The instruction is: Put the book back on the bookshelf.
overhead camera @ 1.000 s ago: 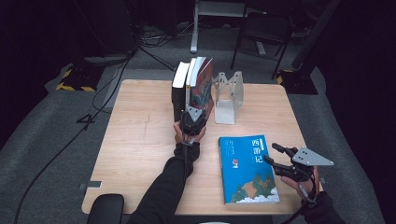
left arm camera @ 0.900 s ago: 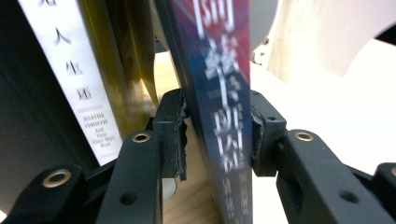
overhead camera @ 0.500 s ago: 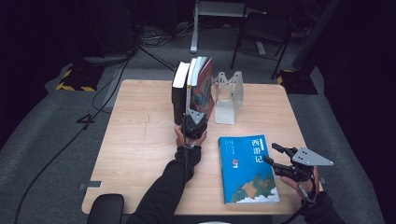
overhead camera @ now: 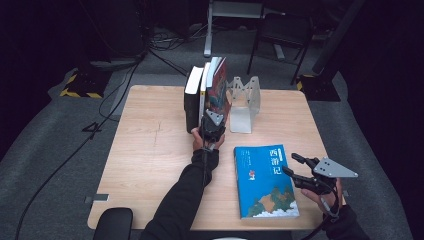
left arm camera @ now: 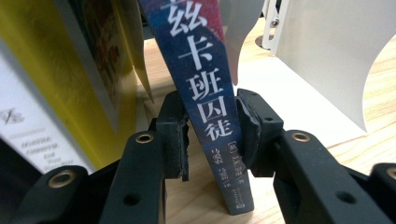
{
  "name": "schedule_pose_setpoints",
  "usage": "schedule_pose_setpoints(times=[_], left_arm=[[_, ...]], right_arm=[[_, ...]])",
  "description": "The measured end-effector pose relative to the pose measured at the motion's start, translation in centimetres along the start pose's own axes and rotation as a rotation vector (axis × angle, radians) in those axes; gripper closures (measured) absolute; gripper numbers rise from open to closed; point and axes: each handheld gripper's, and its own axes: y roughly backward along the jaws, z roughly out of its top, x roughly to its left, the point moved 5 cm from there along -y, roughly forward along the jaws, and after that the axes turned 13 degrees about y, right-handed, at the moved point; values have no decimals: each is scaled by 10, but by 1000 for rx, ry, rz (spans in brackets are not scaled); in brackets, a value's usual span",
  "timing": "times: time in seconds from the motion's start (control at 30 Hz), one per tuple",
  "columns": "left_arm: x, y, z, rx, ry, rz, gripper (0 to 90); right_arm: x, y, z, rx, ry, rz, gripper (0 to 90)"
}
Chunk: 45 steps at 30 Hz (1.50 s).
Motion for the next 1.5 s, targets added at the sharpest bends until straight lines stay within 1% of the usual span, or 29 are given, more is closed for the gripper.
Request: schedule_pose_setpoints(times=[0.07, 0.17, 0.3, 0.5, 0.63, 0.73, 0.87, 1.0, 1.03, 1.17, 1.27, 1.3, 1.33, 1.4, 1.43, 1.5], left_arm=[[0, 0, 0, 3, -8, 1, 642], [1, 2, -1, 11, -10, -10, 636], [2, 5, 0, 22, -39, -22, 627], [2, 7, 0, 32, -46, -25, 626], [2, 9, 1, 37, -56, -37, 616], [1, 12, 2, 47, -82, -36, 605], [2, 16, 3, 57, -108, -45, 596], [2, 20, 2, 70, -120, -59, 580], [3, 21, 3, 74, -130, -64, 580], [4, 26, 2, 84, -151, -86, 569], [5, 30, 1, 89, -184, -96, 563], [5, 30, 1, 89, -184, -96, 567], [6, 31, 2, 94, -204, -95, 567], [6, 33, 3, 93, -191, -109, 573], [6, 36, 4, 97, -209, -110, 565], [5, 40, 4, 102, -225, -115, 557]], right_arm=[[0, 0, 0, 1, 1, 1, 417], [0, 0, 0, 3, 1, -1, 417], [-1, 1, -1, 6, -1, -6, 417], [0, 0, 0, 8, 3, -4, 417], [0, 0, -1, 10, 2, -5, 417], [-1, 1, -1, 10, 2, -6, 416], [0, -1, -1, 16, 3, -2, 415], [1, -1, -1, 19, 5, 0, 414], [1, -2, -1, 23, 3, 0, 414], [2, -4, -3, 35, 6, 9, 411], [2, -4, -4, 40, 6, 13, 409], [2, -4, -4, 40, 6, 13, 409], [2, -4, -4, 42, 6, 14, 408], [3, -5, -4, 42, 6, 16, 407], [3, -5, -5, 45, 3, 18, 407], [4, -5, -5, 48, 5, 22, 406]])
